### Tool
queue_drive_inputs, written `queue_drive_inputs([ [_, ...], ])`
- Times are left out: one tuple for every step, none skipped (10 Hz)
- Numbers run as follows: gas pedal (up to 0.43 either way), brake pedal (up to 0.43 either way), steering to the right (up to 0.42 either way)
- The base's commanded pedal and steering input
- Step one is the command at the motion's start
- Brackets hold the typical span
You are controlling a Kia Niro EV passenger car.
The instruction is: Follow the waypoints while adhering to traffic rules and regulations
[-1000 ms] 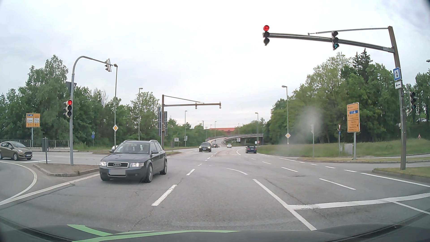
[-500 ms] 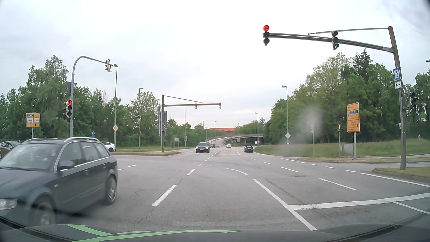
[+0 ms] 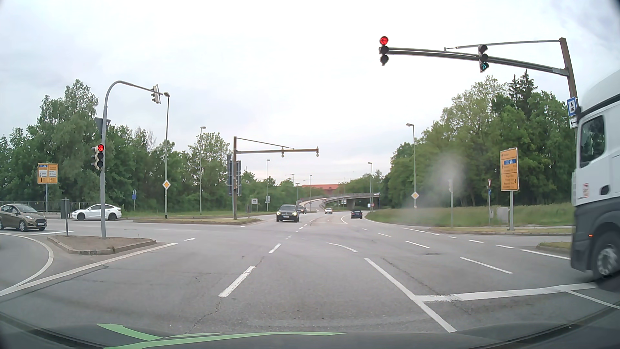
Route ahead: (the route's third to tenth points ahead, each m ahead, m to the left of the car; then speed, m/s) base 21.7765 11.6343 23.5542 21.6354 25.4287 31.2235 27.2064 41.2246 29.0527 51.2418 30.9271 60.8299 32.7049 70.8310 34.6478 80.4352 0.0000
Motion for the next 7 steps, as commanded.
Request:
queue_drive_inputs([
  [0.0,0.329,0.004],
  [0.0,0.323,0.004],
  [0.0,0.329,0.004],
  [0.0,0.323,0.004],
  [0.0,0.323,0.004],
  [0.0,0.329,0.004],
  [0.0,0.329,0.004],
])
